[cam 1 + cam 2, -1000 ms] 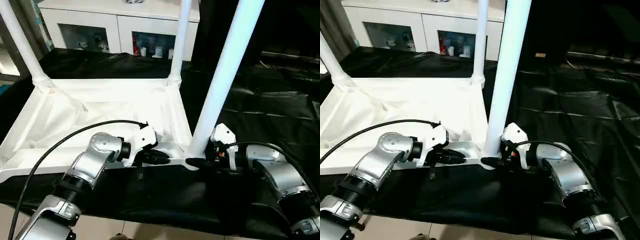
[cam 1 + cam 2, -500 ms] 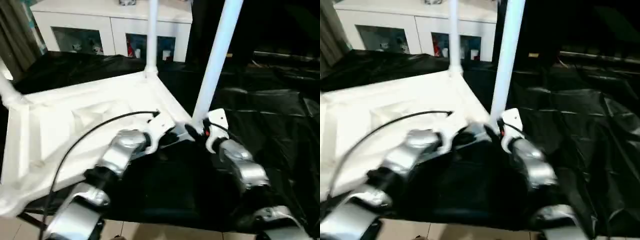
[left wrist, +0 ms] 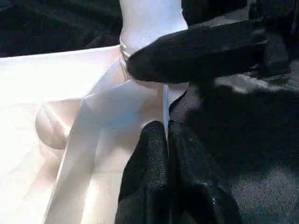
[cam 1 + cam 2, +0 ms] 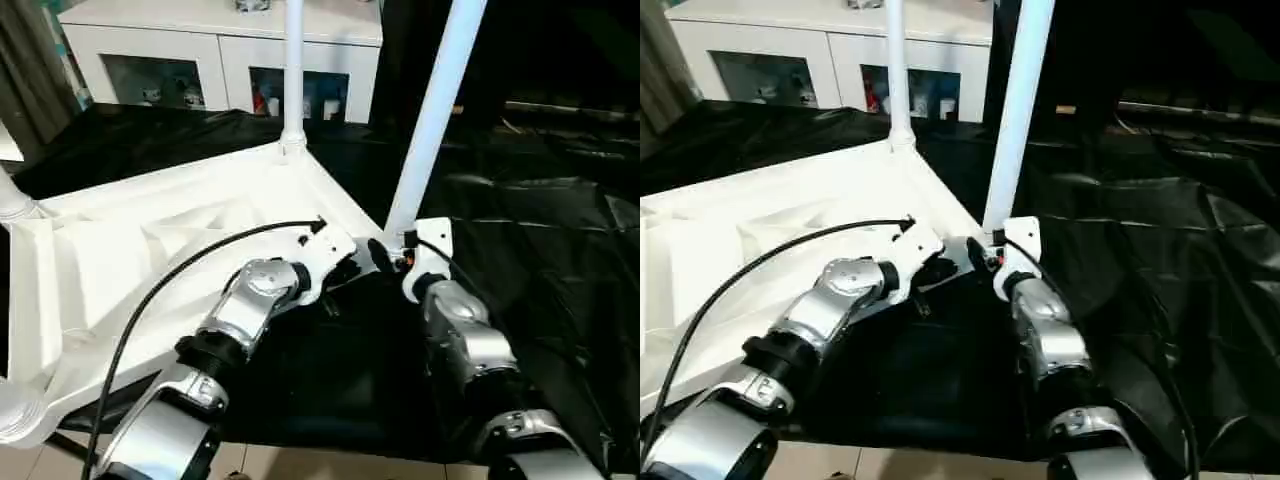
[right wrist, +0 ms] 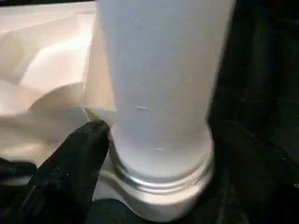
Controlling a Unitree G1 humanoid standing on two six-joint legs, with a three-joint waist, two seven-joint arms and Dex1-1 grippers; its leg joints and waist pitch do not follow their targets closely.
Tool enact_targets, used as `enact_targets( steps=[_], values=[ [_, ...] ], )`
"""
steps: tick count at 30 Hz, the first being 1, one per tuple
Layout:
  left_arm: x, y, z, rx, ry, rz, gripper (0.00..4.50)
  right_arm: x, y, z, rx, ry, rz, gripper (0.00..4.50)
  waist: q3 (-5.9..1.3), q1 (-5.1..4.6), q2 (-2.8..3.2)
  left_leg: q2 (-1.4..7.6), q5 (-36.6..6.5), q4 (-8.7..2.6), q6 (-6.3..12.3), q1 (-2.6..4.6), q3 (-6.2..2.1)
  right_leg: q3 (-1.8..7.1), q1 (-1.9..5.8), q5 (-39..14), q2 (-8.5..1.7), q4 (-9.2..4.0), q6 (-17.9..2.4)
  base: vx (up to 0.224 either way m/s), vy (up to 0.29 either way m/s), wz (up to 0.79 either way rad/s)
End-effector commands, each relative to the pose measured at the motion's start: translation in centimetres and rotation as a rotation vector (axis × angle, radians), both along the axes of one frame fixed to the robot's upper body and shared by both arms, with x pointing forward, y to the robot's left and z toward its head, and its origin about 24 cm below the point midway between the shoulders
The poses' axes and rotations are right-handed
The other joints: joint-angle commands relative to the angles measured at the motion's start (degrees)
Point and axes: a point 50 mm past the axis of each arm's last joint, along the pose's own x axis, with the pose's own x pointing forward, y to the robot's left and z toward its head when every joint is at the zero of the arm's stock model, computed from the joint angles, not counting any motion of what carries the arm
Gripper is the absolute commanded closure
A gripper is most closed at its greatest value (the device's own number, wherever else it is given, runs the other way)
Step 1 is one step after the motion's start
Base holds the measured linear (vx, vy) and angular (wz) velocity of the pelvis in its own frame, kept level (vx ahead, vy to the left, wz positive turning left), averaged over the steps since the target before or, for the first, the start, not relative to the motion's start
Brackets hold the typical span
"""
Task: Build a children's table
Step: Rotate leg to tighten
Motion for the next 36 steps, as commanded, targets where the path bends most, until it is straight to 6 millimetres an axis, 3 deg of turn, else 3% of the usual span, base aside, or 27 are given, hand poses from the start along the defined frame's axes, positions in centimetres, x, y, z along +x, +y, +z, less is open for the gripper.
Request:
enact_targets(
  steps=[1, 4, 8, 10, 13, 17, 23, 36],
  values=[
    [-0.8, 1.0, -0.9, -0.037, 0.039, -0.033, 4.5, -0.3, 0.0, 0.9, -0.004, -0.02, 0.134, 0.55, -3.17, 0.49, -0.67, 2.61, -13.15, -3.88, 3.42, 0.17, -1.28, 1.52, 2.64, -7.73, -2.83, -4.33, -12.55, 0.0, 0.0, 0.0],
    [-1.6, 1.9, -0.8, -0.044, 0.065, -0.149, 4.5, -2.0, -1.5, 1.4, -0.095, 0.009, 0.408, 0.55, -2.95, 1.05, -0.72, 2.96, -12.78, -3.86, 4.86, 0.34, -1.3, 1.49, 2.73, -7.7, -2.8, -4.36, -12.66, 0.0, 0.0, 0.0],
    [-2.8, 2.7, -0.6, -0.046, 0.124, -0.293, 4.5, -3.4, -2.8, 1.8, -0.14, 0.05, 0.583, 0.55, -2.86, 0.86, -0.73, 3.03, -14.37, -4.04, 3.99, 0.43, -1.26, 1.53, 2.3, -11.32, -2.85, -4.52, -13.21, 0.0, 0.0, 0.0],
    [-3.5, 3.0, -0.3, -0.062, 0.163, -0.359, 4.5, -3.9, -3.2, 2.1, -0.138, 0.077, 0.653, 0.55, -2.82, 1.03, -0.69, 3.25, -14.39, -4.11, 3.91, 0.57, -1.32, 1.53, 2.34, -10.67, -2.84, -4.35, -13.66, 0.0, 0.0, 0.0],
    [-4.1, 3.3, -0.2, -0.061, 0.202, -0.422, 4.5, -4.2, -3.3, 2.3, -0.146, 0.089, 0.677, 0.55, -2.79, 1.1, -0.56, 3.34, -14.23, -4.14, 3.83, 0.78, -1.14, 1.54, 2.11, -9.92, -2.78, -4.28, -14.65, 0.0, 0.0, 0.0],
    [-4.5, 3.3, -0.1, -0.072, 0.231, -0.447, 4.5, -4.3, -3.1, 2.1, -0.163, 0.104, 0.696, 0.55, -2.79, 1.69, -0.49, 3.31, -14.3, -4.16, 2.88, 0.91, -1.13, 1.63, 2.09, -10.5, -2.86, -4.26, -14.46, 0.0, 0.0, 0.0],
    [-4.5, 3.3, 0.0, -0.065, 0.23, -0.448, 4.5, -4.6, -2.8, 1.9, -0.148, 0.132, 0.729, 0.55, -2.97, 1.91, -0.67, 3.13, -12.65, -3.96, 3.05, 0.78, -1.14, 1.58, 2.35, -8.38, -2.84, -4.04, -14.22, 0.0, 0.0, 0.0],
    [-4.6, 3.6, 0.0, -0.056, 0.237, -0.441, 4.5, -4.5, -2.6, 1.8, -0.117, 0.129, 0.709, 1.68, -3.03, 1.93, -0.69, 3.08, -11.71, -3.83, 3.21, 0.74, -1.15, 1.49, 2.44, -7.38, -2.77, -3.85, -14.57, 0.0, 0.0, 0.0]
  ],
)
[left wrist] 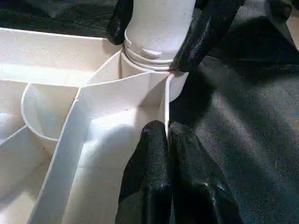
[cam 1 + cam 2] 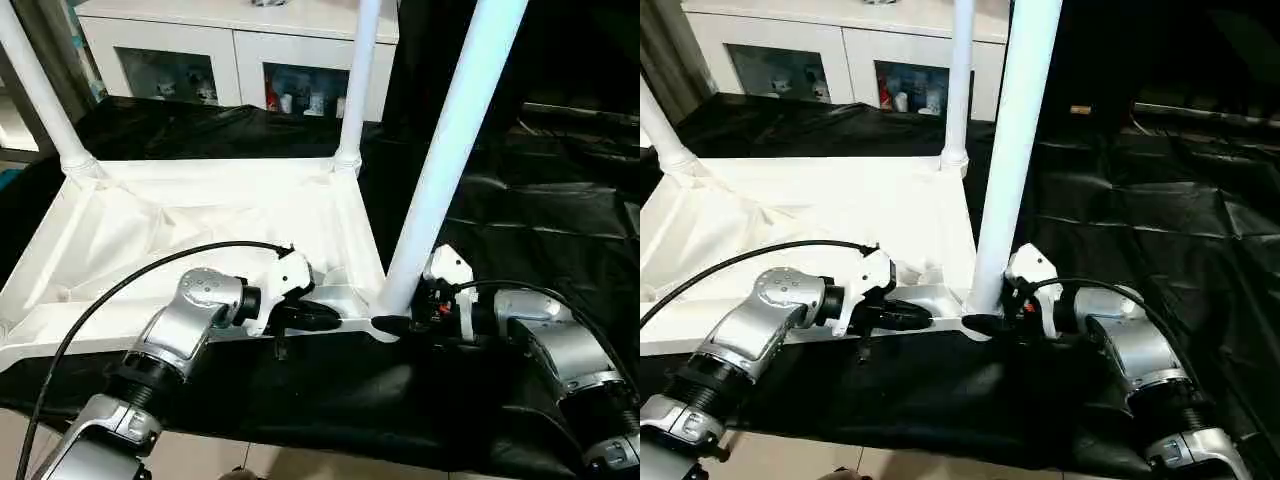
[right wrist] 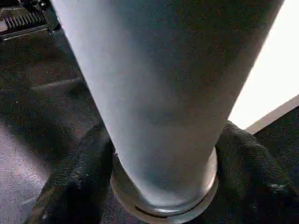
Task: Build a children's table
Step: Rotate leg to tighten
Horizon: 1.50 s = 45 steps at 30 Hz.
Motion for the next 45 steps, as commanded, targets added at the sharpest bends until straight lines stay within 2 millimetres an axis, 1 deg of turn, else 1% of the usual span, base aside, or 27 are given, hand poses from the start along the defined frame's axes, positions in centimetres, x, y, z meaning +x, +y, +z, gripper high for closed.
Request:
enact_targets(
  steps=[1, 5, 6, 7, 8, 9, 10, 11, 16, 17, 18, 19, 21, 22, 24, 25, 26, 28, 29, 30, 32, 34, 35, 36, 42, 44, 45],
  values=[
    [-0.7, -0.7, -0.3, -0.006, 0.019, -0.056, 4.5, 0.2, -0.1, -0.1, 0.006, -0.007, -0.044, 1.72, -3.16, 0.0, -0.45, 3.01, -11.86, -3.81, 3.15, 0.76, -1.16, 1.6, 2.43, -7.45, -2.8, -3.9, -14.72, 0.0, 0.0, 0.0],
    [0.0, -0.9, -0.4, -0.003, -0.014, 0.017, 4.5, 1.1, -0.3, -0.6, 0.019, -0.016, -0.188, 1.77, -3.09, -0.26, -0.38, 2.97, -13.39, -3.94, 2.27, 0.83, -1.21, 1.62, 2.29, -9.71, -2.81, -4.12, -14.37, 0.0, 0.0, 0.0],
    [0.8, -1.0, -0.6, 0.016, -0.041, 0.097, 4.5, 1.7, -0.4, -1.2, 0.019, -0.019, -0.297, 1.78, -3.09, -0.36, -0.36, 2.94, -13.69, -3.94, 2.03, 0.76, -1.25, 1.61, 2.29, -10.05, -2.8, -4.11, -14.3, 0.0, 0.0, 0.0],
    [1.2, -1.0, -0.8, 0.033, -0.053, 0.136, 4.5, 1.9, -0.5, -1.5, 0.017, -0.02, -0.35, 1.78, -3.0, -0.62, -0.4, 2.93, -14.66, -4.11, 1.23, 0.96, -1.33, 1.61, 2.07, -11.76, -2.85, -4.38, -13.95, 0.0, 0.0, 0.0],
    [1.3, -1.0, -0.8, 0.037, -0.056, 0.146, 4.5, 2.0, -0.5, -1.5, 0.016, -0.02, -0.364, 1.78, -3.01, -0.83, -0.5, 2.83, -15.51, -4.18, 0.3, 0.91, -1.41, 1.56, 2.17, -13.62, -2.79, -4.45, -13.26, 0.0, 0.0, 0.0],
    [2.0, -1.1, -1.0, 0.053, -0.075, 0.224, 4.5, 2.4, -0.6, -2.1, 0.008, -0.018, -0.479, 1.78, -3.06, -0.78, -0.47, 2.84, -15.81, -4.2, 0.04, 0.96, -1.48, 1.55, 2.2, -14.29, -2.87, -4.48, -12.9, 0.0, 0.0, 0.0],
    [2.1, -1.1, -1.0, 0.055, -0.078, 0.235, 4.5, 2.5, -0.6, -2.2, 0.007, -0.017, -0.497, 1.78, -2.94, -0.98, -0.44, 2.83, -16.18, -4.26, -0.36, 0.99, -1.43, 1.66, 1.9, -14.87, -2.82, -4.66, -12.46, 0.0, 0.0, 0.0],
    [2.1, -1.1, -1.0, 0.055, -0.078, 0.235, 4.5, 2.5, -0.6, -2.2, 0.007, -0.017, -0.497, 1.78, -3.06, -1.04, -0.52, 2.77, -16.96, -4.26, -0.73, 1.06, -1.55, 1.57, 2.06, -15.96, -2.86, -4.71, -11.98, 0.0, 0.0, 0.0],
    [2.1, -1.1, -1.0, 0.055, -0.078, 0.235, 4.5, 2.5, -0.6, -2.2, 0.007, -0.017, -0.497, 1.78, -3.14, -1.05, -0.58, 2.76, -14.89, -4.06, 1.07, 0.71, -1.4, 1.67, 2.2, -12.11, -2.81, -4.5, -12.1, 0.0, 0.0, 0.0],
    [2.9, -1.4, -1.1, 0.069, -0.103, 0.324, 4.5, 2.9, -0.7, -2.8, -0.004, -0.009, -0.646, 1.78, -3.13, -1.14, -0.54, 2.77, -14.55, -4.05, 1.13, 0.67, -1.36, 1.69, 2.16, -11.46, -2.73, -4.43, -12.33, 0.0, 0.0, 0.0],
    [3.3, -1.5, -1.1, 0.075, -0.116, 0.367, 4.5, 3.1, -0.8, -3.1, -0.011, -0.001, -0.719, 1.78, -3.07, -1.25, -0.49, 2.72, -14.44, -4.11, 0.87, 0.7, -1.32, 1.73, 1.98, -11.67, -2.75, -4.5, -12.41, 0.0, 0.0, 0.0],
    [4.1, -2.7, -1.0, 0.074, -0.154, 0.466, 4.5, 3.4, 0.7, -3.8, -0.024, 0.001, -0.85, 1.78, -3.06, -1.52, -0.06, 2.6, -15.42, -4.24, -0.86, 0.92, -1.43, 1.68, 1.66, -13.73, -2.69, -4.67, -12.16, 0.0, 0.0, 0.0],
    [4.5, -3.7, -0.8, 0.069, -0.18, 0.508, 4.5, 3.6, 2.2, -4.0, -0.026, -0.005, -0.908, 1.78, -3.11, -1.59, -0.35, 2.57, -16.55, -4.33, -1.66, 1.07, -1.55, 1.57, 1.77, -15.51, -2.65, -4.77, -11.54, 0.0, 0.0, 0.0],
    [4.6, -4.0, -0.7, 0.068, -0.188, 0.51, 4.5, 3.7, 2.6, -4.0, -0.025, -0.008, -0.923, 1.78, -3.13, -1.47, -0.38, 2.58, -17.67, -4.41, -1.73, 1.01, -1.68, 1.66, 1.81, -16.47, -2.81, -4.99, -10.66, 0.0, 0.0, 0.0],
    [4.5, -4.0, -0.7, 0.065, -0.191, 0.493, 4.5, 3.7, 2.6, -4.0, -0.025, -0.009, -0.93, 1.78, -3.28, -1.42, -0.49, 2.59, -17.4, -4.37, -1.3, 0.98, -1.61, 1.69, 1.83, -15.21, -2.77, -4.93, -10.4, 0.0, 0.0, 0.0],
    [4.5, -4.0, -0.7, 0.062, -0.191, 0.484, 4.5, 3.8, 2.5, -4.0, -0.028, -0.011, -0.934, 1.78, -3.31, -1.34, -0.41, 2.52, -16.13, -4.35, -0.7, 0.78, -1.57, 1.69, 2.03, -13.05, -2.74, -4.76, -10.44, 0.0, 0.0, 0.0],
    [4.5, -4.0, -0.7, 0.06, -0.19, 0.475, 4.5, 3.8, 2.5, -4.0, -0.03, -0.012, -0.938, 1.78, -3.32, -1.34, -0.64, 2.49, -15.17, -4.22, -0.06, 0.68, -1.44, 1.71, 2.11, -11.12, -2.71, -4.64, -10.68, 0.0, 0.0, 0.0],
    [4.5, -4.0, -0.9, 0.063, -0.192, 0.473, 4.5, 4.0, 2.3, -4.1, -0.033, -0.019, -0.964, 1.78, -3.27, -1.26, -0.52, 2.43, -14.18, -4.15, 0.63, 0.62, -1.36, 1.7, 2.14, -10.07, -2.77, -4.61, -11.09, 0.0, 0.0, 0.0],
    [4.5, -4.1, -1.0, 0.064, -0.195, 0.476, 4.5, 4.1, 2.3, -4.0, -0.031, -0.023, -0.979, 1.44, -3.19, -1.3, -0.54, 2.43, -14.34, -4.21, 0.71, 0.64, -1.35, 1.67, 2.12, -10.77, -2.74, -4.66, -11.15, 0.0, 0.0, 0.0],
    [4.5, -4.1, -1.0, 0.065, -0.196, 0.477, 4.5, 4.1, 2.4, -4.0, -0.029, -0.025, -0.983, 1.44, -3.15, -1.31, -0.58, 2.41, -14.69, -4.24, 0.67, 0.64, -1.35, 1.68, 2.08, -11.55, -2.74, -4.76, -11.01, 0.0, 0.0, 0.0],
    [4.5, -4.1, -1.1, 0.065, -0.199, 0.476, 4.5, 4.2, 2.5, -3.9, -0.011, -0.027, -0.995, 1.1, -2.96, -1.37, -0.49, 2.56, -17.15, -4.44, 0.01, 0.86, -1.45, 1.7, 1.8, -15.71, -2.85, -5.16, -10.25, 0.0, 0.0, 0.0],
    [4.4, -4.2, -1.2, 0.06, -0.205, 0.455, 4.5, 4.3, 2.7, -3.6, 0.02, -0.032, -0.983, 1.0, -2.95, -1.41, -0.58, 2.57, -18.2, -4.52, -0.35, 0.82, -1.55, 1.73, 1.8, -17.58, -2.88, -5.28, -9.54, 0.0, 0.0, 0.0],
    [4.3, -4.2, -1.2, 0.058, -0.205, 0.443, 4.5, 4.3, 2.7, -3.5, 0.025, -0.035, -0.977, 0.74, -2.95, -1.43, -0.55, 2.62, -18.43, -4.59, -0.43, 0.81, -1.62, 1.73, 1.75, -17.86, -2.88, -5.3, -9.26, 0.0, 0.0, 0.0],
    [4.3, -4.2, -1.1, 0.056, -0.209, 0.438, 4.5, 4.4, 2.7, -3.4, 0.027, -0.04, -0.974, 0.74, -2.96, -1.43, -0.53, 2.63, -18.59, -4.6, -0.43, 0.83, -1.62, 1.73, 1.69, -17.84, -2.86, -5.31, -9.21, 0.0, 0.0, 0.0],
    [3.9, -4.7, -0.9, 0.006, -0.233, 0.382, 4.5, 4.1, 2.1, -2.1, 0.094, -0.114, -0.903, 0.68, -3.08, -1.05, -0.92, 2.68, -16.03, -4.39, 1.04, 0.6, -1.45, 1.78, 1.95, -13.59, -2.87, -5.0, -9.77, 0.0, 0.0, 0.0],
    [3.8, -4.8, -0.7, -0.027, -0.222, 0.363, 4.08, 3.0, 1.2, -0.8, 0.171, -0.153, -0.836, 0.66, -3.22, -0.68, -1.11, 2.78, -13.95, -4.18, 2.2, 0.57, -1.31, 1.78, 2.16, -9.3, -2.78, -4.58, -10.52, 0.0, 0.0, 0.0],
    [3.7, -4.8, -0.7, -0.033, -0.221, 0.362, 4.08, 2.7, 1.1, -0.6, 0.185, -0.157, -0.815, 0.66, -3.29, -0.3, -1.0, 2.9, -13.18, -4.07, 2.61, 0.67, -1.32, 1.8, 2.26, -7.75, -2.88, -4.41, -10.66, 0.0, 0.0, 0.0]
  ],
)
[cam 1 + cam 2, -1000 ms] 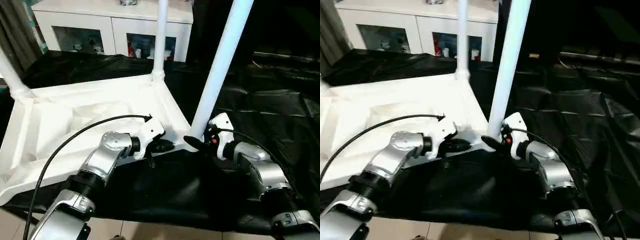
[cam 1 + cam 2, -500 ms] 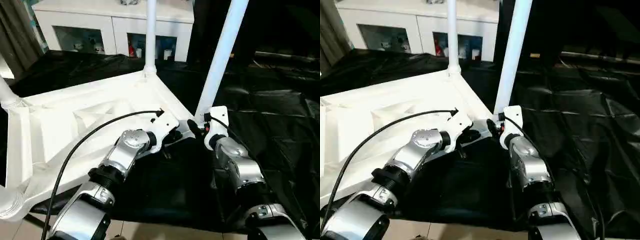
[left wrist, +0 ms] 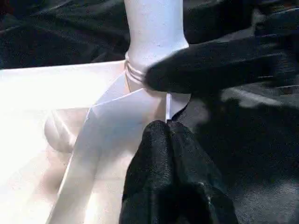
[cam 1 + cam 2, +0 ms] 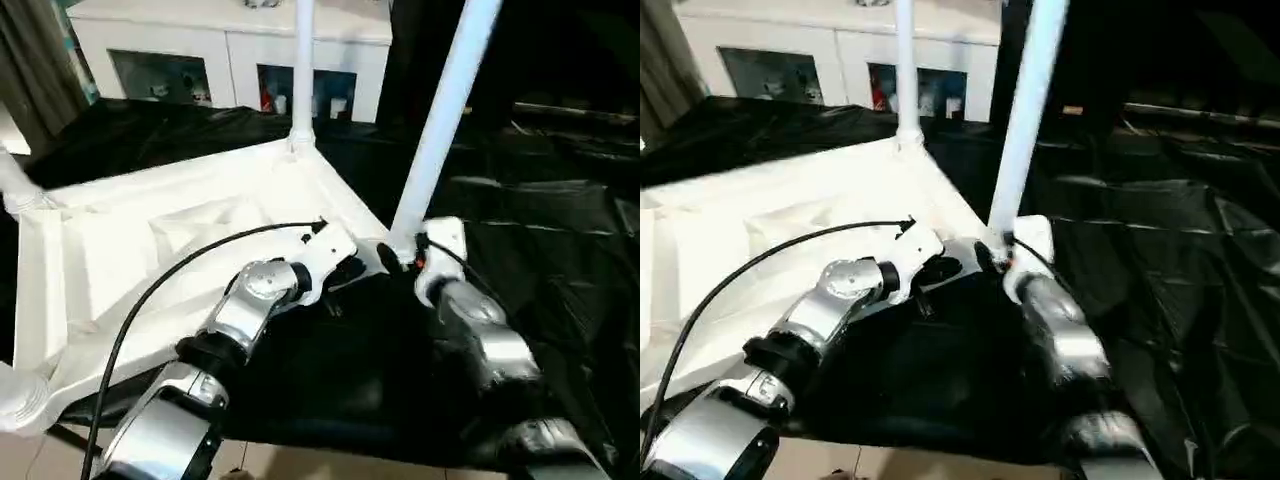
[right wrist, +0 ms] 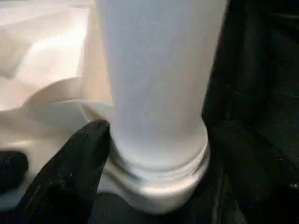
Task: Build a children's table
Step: Rotate leg to tighten
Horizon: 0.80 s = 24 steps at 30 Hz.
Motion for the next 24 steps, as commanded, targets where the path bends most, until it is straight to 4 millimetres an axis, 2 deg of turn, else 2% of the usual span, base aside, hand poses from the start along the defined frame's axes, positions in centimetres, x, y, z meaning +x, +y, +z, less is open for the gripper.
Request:
enact_targets(
  steps=[1, 3, 4, 5, 6, 7, 8, 9, 10, 11, 12, 13, 15, 16, 17, 19, 21, 22, 24],
  values=[
    [-0.2, 0.5, -0.2, -0.018, 0.031, 0.001, 4.06, -0.6, -0.4, 1.4, 0.041, -0.046, 0.081, 0.66, -3.49, 0.21, -0.62, 2.92, -10.6, -4.02, 3.69, 0.56, -1.28, 1.59, 2.41, -3.66, -2.74, -3.79, -11.9, 0.0, 0.0, 0.0],
    [-0.2, 0.5, -0.2, -0.025, 0.037, 0.0, 3.98, -0.8, -0.4, 1.5, 0.047, -0.047, 0.103, 0.66, -3.48, 0.44, -0.66, 2.97, -10.19, -3.84, 4.24, 0.61, -1.21, 1.58, 2.58, -2.4, -2.81, -3.65, -12.48, 0.0, 0.0, 0.0],
    [-0.3, 0.7, 0.3, -0.052, 0.037, -0.013, 3.65, -1.9, -0.7, 2.1, 0.06, -0.046, 0.217, 0.66, -3.39, 0.23, -0.56, 2.88, -10.07, -3.89, 4.43, 0.42, -1.24, 1.55, 2.55, -2.72, -2.85, -3.69, -12.88, 0.0, 0.0, 0.0],
    [-0.3, 0.7, 0.4, -0.059, 0.038, -0.016, 3.6, -2.2, -0.7, 2.2, 0.059, -0.045, 0.25, 0.66, -3.36, 0.57, -0.35, 3.12, -10.79, -3.8, 4.76, 0.78, -1.23, 1.56, 2.69, -2.77, -2.81, -3.85, -13.03, 0.0, 0.0, 0.0],
    [-0.4, 0.8, 0.7, -0.071, 0.039, -0.022, 3.6, -2.7, -0.7, 2.3, 0.054, -0.044, 0.306, 0.66, -3.34, 0.59, -0.45, 3.2, -10.57, -3.74, 4.87, 0.63, -1.24, 1.63, 2.66, -2.3, -2.88, -3.7, -13.2, 0.0, 0.0, 0.0],
    [-0.4, 1.3, 1.3, -0.083, 0.043, -0.034, 3.63, -3.5, -1.0, 2.5, 0.04, -0.03, 0.396, 0.66, -3.32, 0.74, -0.1, 3.25, -10.83, -3.82, 4.85, 0.68, -1.26, 1.56, 2.65, -2.41, -2.83, -3.75, -13.58, 0.0, 0.0, 0.0],
    [-0.5, 1.5, 1.4, -0.084, 0.049, -0.042, 3.52, -3.7, -1.0, 2.6, 0.035, -0.028, 0.421, 0.66, -3.18, 0.66, -0.17, 3.22, -11.27, -3.87, 4.71, 0.6, -1.23, 1.55, 2.55, -3.01, -2.77, -3.81, -13.63, 0.0, 0.0, 0.0],
    [-0.7, 1.8, 1.6, -0.084, 0.063, -0.06, 3.33, -4.1, -1.1, 2.8, 0.028, -0.025, 0.466, 0.66, -3.21, 0.7, 0.4, 3.25, -11.74, -3.99, 4.35, 0.64, -1.35, 1.51, 2.62, -3.57, -2.82, -3.74, -13.76, 0.0, 0.0, 0.0],
    [-0.9, 2.1, 1.7, -0.079, 0.077, -0.078, 3.19, -4.3, -1.1, 2.9, 0.026, -0.021, 0.491, 0.66, -3.1, 0.56, 0.05, 3.37, -13.11, -4.11, 3.71, 0.65, -1.37, 1.5, 2.59, -5.35, -2.86, -3.94, -13.74, 0.0, 0.0, 0.0],
    [-1.7, 2.9, 1.8, -0.046, 0.117, -0.137, 3.19, -4.5, -1.1, 3.1, 0.023, -0.011, 0.519, 0.66, -2.93, 0.57, 0.49, 3.31, -14.24, -4.3, 3.0, 0.66, -1.42, 1.52, 2.41, -7.52, -2.84, -4.12, -13.61, 0.0, 0.0, 0.0],
    [-2.1, 3.2, 1.7, -0.03, 0.133, -0.162, 3.16, -4.5, -1.1, 3.2, 0.023, -0.006, 0.527, 0.66, -3.02, 0.54, 0.34, 3.45, -14.57, -4.42, 2.54, 0.8, -1.52, 1.5, 2.54, -8.16, -2.97, -4.03, -13.66, 0.0, 0.0, 0.0],
    [-2.8, 3.8, 1.8, 0.003, 0.167, -0.205, 3.03, -4.4, -1.0, 3.3, 0.015, -0.009, 0.531, 0.66, -2.93, 0.23, 0.49, 3.43, -14.78, -4.54, 1.99, 0.65, -1.54, 1.52, 2.36, -8.99, -2.8, -3.97, -13.45, 0.0, 0.0, 0.0],
    [-4.4, 4.9, 2.2, 0.054, 0.23, -0.265, 2.74, -3.7, -0.7, 3.6, 0.021, -0.014, 0.515, 0.66, -2.84, 0.0, 0.55, 3.35, -15.25, -4.6, 1.14, 0.84, -1.44, 1.61, 2.11, -10.49, -2.75, -4.09, -13.29, 0.0, 0.0, 0.0],
    [-4.9, 5.1, 2.4, 0.062, 0.247, -0.274, 2.74, -3.5, -0.6, 3.6, 0.022, -0.016, 0.512, 0.66, -2.95, -0.15, 0.5, 3.51, -15.01, -4.66, 0.45, 0.93, -1.57, 1.59, 2.15, -9.96, -2.86, -3.74, -13.75, 0.0, 0.0, 0.0],
    [-5.4, 5.3, 2.7, 0.061, 0.264, -0.28, 2.67, -3.3, -0.4, 3.6, 0.022, -0.017, 0.512, 0.66, -2.84, -0.25, 0.8, 3.3, -14.61, -4.52, 0.45, 1.11, -1.28, 1.61, 1.77, -9.65, -2.42, -3.83, -13.81, 0.0, 0.0, 0.0],
    [-6.3, 5.9, 3.2, 0.078, 0.286, -0.285, 2.55, -2.8, 0.3, 3.4, 0.01, -0.018, 0.507, 0.66, -2.77, -0.14, 0.66, 3.2, -13.87, -4.47, 0.24, 1.05, -1.19, 1.63, 1.78, -9.58, -2.54, -3.7, -14.29, 0.0, 0.0, 0.0],
    [-6.5, 6.4, 3.4, 0.092, 0.284, -0.265, 2.28, -2.5, 0.7, 3.4, 0.017, -0.015, 0.513, 0.66, -2.66, -0.02, 0.77, 3.12, -13.76, -4.43, 0.18, 1.13, -1.08, 1.67, 1.7, -9.8, -2.36, -3.86, -13.97, 0.0, 0.0, 0.0],
    [-6.7, 7.1, 3.6, 0.116, 0.268, -0.211, 2.27, -2.1, 1.6, 3.3, 0.022, -0.009, 0.519, 0.66, -2.87, 0.13, 0.37, 3.17, -12.79, -4.36, 0.1, 0.97, -1.25, 1.62, 2.02, -8.73, -2.56, -3.38, -13.99, 0.0, 0.0, 0.0],
    [-6.7, 7.8, 3.7, 0.139, 0.258, -0.148, 2.21, -1.6, 2.5, 3.1, 0.016, -0.004, 0.53, 0.66, -2.79, -0.05, 0.41, 3.03, -12.18, -4.33, 0.09, 0.91, -1.14, 1.6, 1.91, -8.67, -2.44, -3.47, -13.64, 0.0, 0.0, 0.0]
  ],
)
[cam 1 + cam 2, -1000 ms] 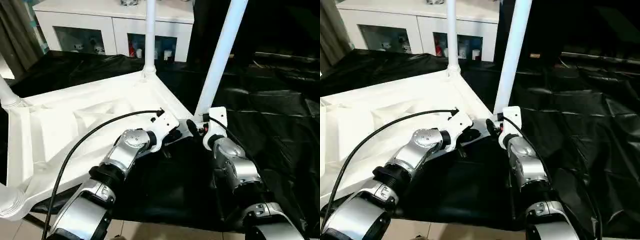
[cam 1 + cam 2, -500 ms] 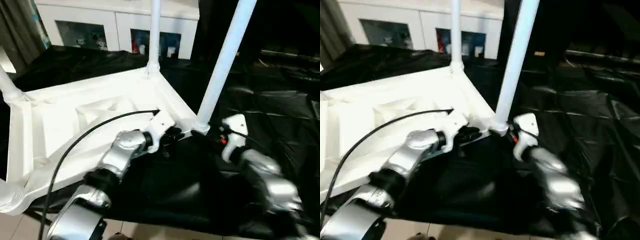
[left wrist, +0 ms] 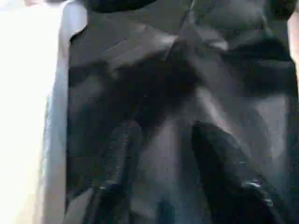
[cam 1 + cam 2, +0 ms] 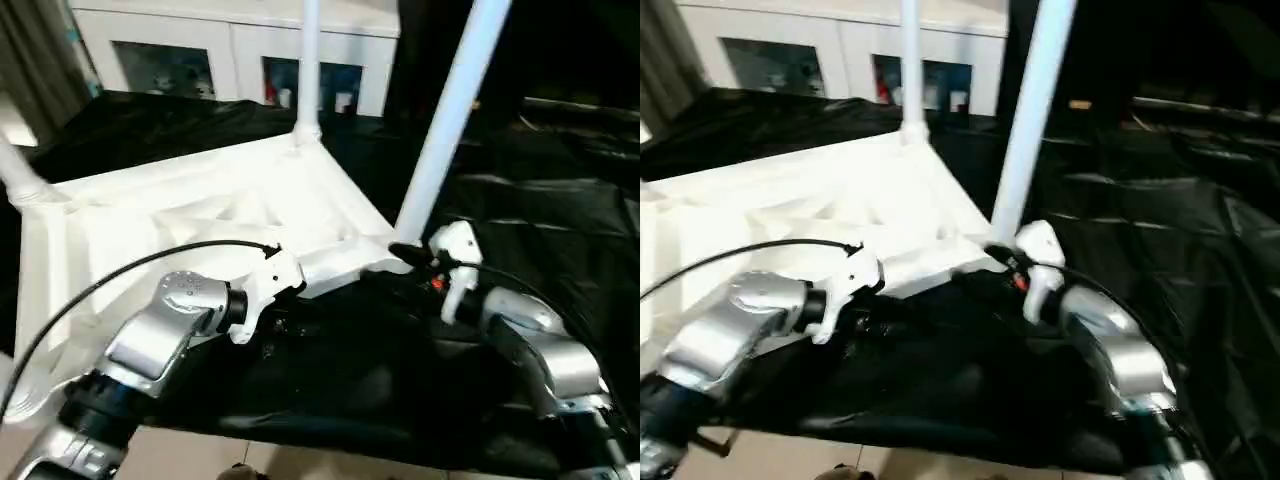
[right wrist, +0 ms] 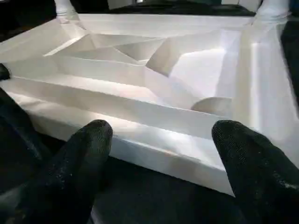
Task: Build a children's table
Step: Rotate table base
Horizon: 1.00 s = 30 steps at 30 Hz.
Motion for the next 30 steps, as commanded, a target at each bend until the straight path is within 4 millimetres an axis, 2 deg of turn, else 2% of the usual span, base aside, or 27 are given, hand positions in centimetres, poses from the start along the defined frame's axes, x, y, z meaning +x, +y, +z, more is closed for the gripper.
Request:
enact_targets(
  steps=[1, 2, 4, 7, 9, 10, 13, 14, 16, 17, 19, 24, 25, 27, 28, 30],
  values=[
    [0.1, 0.9, 0.3, 0.038, -0.024, 0.077, 2.08, 0.5, 0.9, -0.4, -0.024, 0.006, 0.004, 0.66, -3.27, -0.27, -0.35, 2.81, -12.01, -4.46, 0.03, 1.04, -1.06, 1.68, 2.15, -9.29, -2.37, -3.82, -13.2, 0.0, 0.0, 0.0],
    [-0.1, 1.3, 0.3, 0.057, -0.021, 0.114, 1.95, 1.0, 1.8, -0.5, -0.031, 0.003, -0.001, 0.66, -3.39, -0.28, -0.05, 2.79, -11.66, -4.43, -0.2, 1.01, -1.2, 1.69, 2.22, -9.43, -2.5, -3.61, -13.16, 0.0, 0.0, 0.0],
    [-0.3, 1.6, 0.2, 0.073, -0.022, 0.133, 1.83, 1.4, 2.2, -0.5, -0.032, -0.004, -0.021, 0.66, -3.43, -0.38, -0.07, 2.78, -11.2, -4.39, -0.49, 1.06, -1.21, 1.69, 2.12, -9.12, -2.49, -3.51, -13.17, 0.0, 0.0, 0.0],
    [-1.4, 2.3, -0.1, 0.118, 0.022, 0.186, 1.83, 3.5, 3.3, -0.6, -0.017, -0.007, -0.183, 0.66, -3.49, -0.57, 0.08, 2.64, -10.02, -4.36, -0.84, 1.24, -1.09, 1.63, 2.01, -6.98, -2.21, -3.24, -13.66, 0.0, 0.0, 0.0],
    [-1.9, 2.4, -0.2, 0.126, 0.04, 0.194, 1.83, 4.3, 3.6, -0.6, 0.009, 0.008, -0.249, 0.66, -3.57, -0.84, 0.17, 2.62, -9.82, -4.31, -1.31, 1.27, -1.09, 1.65, 2.02, -6.33, -2.31, -3.03, -14.27, 0.0, 0.0, 0.0],
    [-2.6, 2.5, -0.3, 0.129, 0.063, 0.204, 1.83, 4.9, 3.8, -0.6, 0.052, 0.033, -0.312, 0.66, -3.59, -0.89, -0.01, 2.61, -9.42, -4.23, -1.2, 1.22, -1.09, 1.66, 2.19, -5.68, -2.3, -2.92, -14.13, 0.0, 0.0, 0.0],
    [-3.0, 2.7, -0.4, 0.133, 0.073, 0.212, 1.83, 5.3, 4.0, -0.6, 0.088, 0.059, -0.341, 0.66, -3.67, -0.88, 0.21, 2.42, -8.17, -4.06, -0.77, 1.3, -0.92, 1.56, 2.15, -2.59, -1.88, -2.69, -14.02, 0.0, 0.0, 0.0],
    [-3.2, 2.8, -0.4, 0.136, 0.079, 0.218, 1.83, 5.5, 3.9, -0.6, 0.107, 0.068, -0.368, 0.66, -3.73, -0.76, -0.18, 2.43, -8.05, -4.0, -0.52, 1.31, -0.87, 1.55, 2.21, -1.86, -1.88, -2.62, -13.77, 0.0, 0.0, 0.0],
    [-3.7, 3.0, -0.5, 0.137, 0.095, 0.226, 1.83, 6.1, 3.2, -0.7, 0.125, 0.079, -0.451, 0.66, -3.75, -0.69, -0.02, 2.39, -7.81, -3.99, -0.5, 1.16, -0.96, 1.55, 2.3, -1.78, -2.04, -2.51, -13.58, 0.0, 0.0, 0.0],
    [-3.7, 3.0, -0.5, 0.137, 0.098, 0.227, 1.83, 6.2, 3.1, -0.7, 0.125, 0.078, -0.465, 0.66, -3.68, -0.81, -0.29, 2.37, -8.21, -4.06, -0.59, 1.08, -0.97, 1.52, 2.32, -2.55, -2.02, -2.6, -13.59, 0.0, 0.0, 0.0],
    [-3.8, 3.1, -0.6, 0.142, 0.097, 0.24, 1.83, 6.4, 2.8, -0.8, 0.123, 0.08, -0.496, 0.66, -3.58, -0.61, -0.07, 2.37, -10.6, -4.09, -1.52, 1.34, -0.94, 1.52, 2.03, -5.54, -1.89, -2.81, -12.59, 0.0, 0.0, 0.0],
    [-3.3, 3.8, -0.8, 0.186, 0.053, 0.306, 1.83, 6.9, 1.8, -0.7, 0.138, 0.067, -0.586, 0.66, -3.68, -0.62, -0.2, 2.33, -12.25, -4.07, -2.33, 1.29, -1.06, 1.54, 2.02, -7.18, -1.97, -2.91, -11.53, 0.0, 0.0, 0.0],
    [-3.0, 4.0, -0.7, 0.194, 0.033, 0.334, 1.83, 7.3, 0.6, -0.6, 0.14, 0.057, -0.659, 0.66, -3.76, -0.49, -0.15, 2.27, -11.6, -3.97, -2.24, 1.31, -1.02, 1.56, 2.01, -6.51, -1.93, -2.84, -11.25, 0.0, 0.0, 0.0],
    [-3.0, 4.1, -0.7, 0.196, 0.031, 0.338, 1.83, 7.4, 0.2, -0.5, 0.14, 0.053, -0.682, 0.66, -3.85, -0.34, -0.09, 2.28, -10.94, -3.89, -2.29, 1.38, -0.97, 1.49, 1.93, -5.57, -1.87, -2.68, -11.36, 0.0, 0.0, 0.0],
    [-3.0, 4.1, -0.6, 0.202, 0.027, 0.334, 1.83, 7.6, -1.2, -0.5, 0.142, 0.054, -0.76, 0.66, -3.88, -0.21, -0.08, 2.19, -10.58, -3.79, -2.15, 1.42, -0.9, 1.47, 1.94, -4.63, -1.74, -2.6, -11.42, 0.0, 0.0, 0.0],
    [-3.0, 4.1, -0.6, 0.204, 0.026, 0.334, 1.83, 7.8, -1.9, -0.4, 0.145, 0.054, -0.793, 0.66, -3.95, 0.08, -0.14, 2.12, -10.25, -3.64, -1.97, 1.53, -0.77, 1.46, 1.87, -3.96, -1.69, -2.53, -11.6, 0.0, 0.0, 0.0]
  ],
)
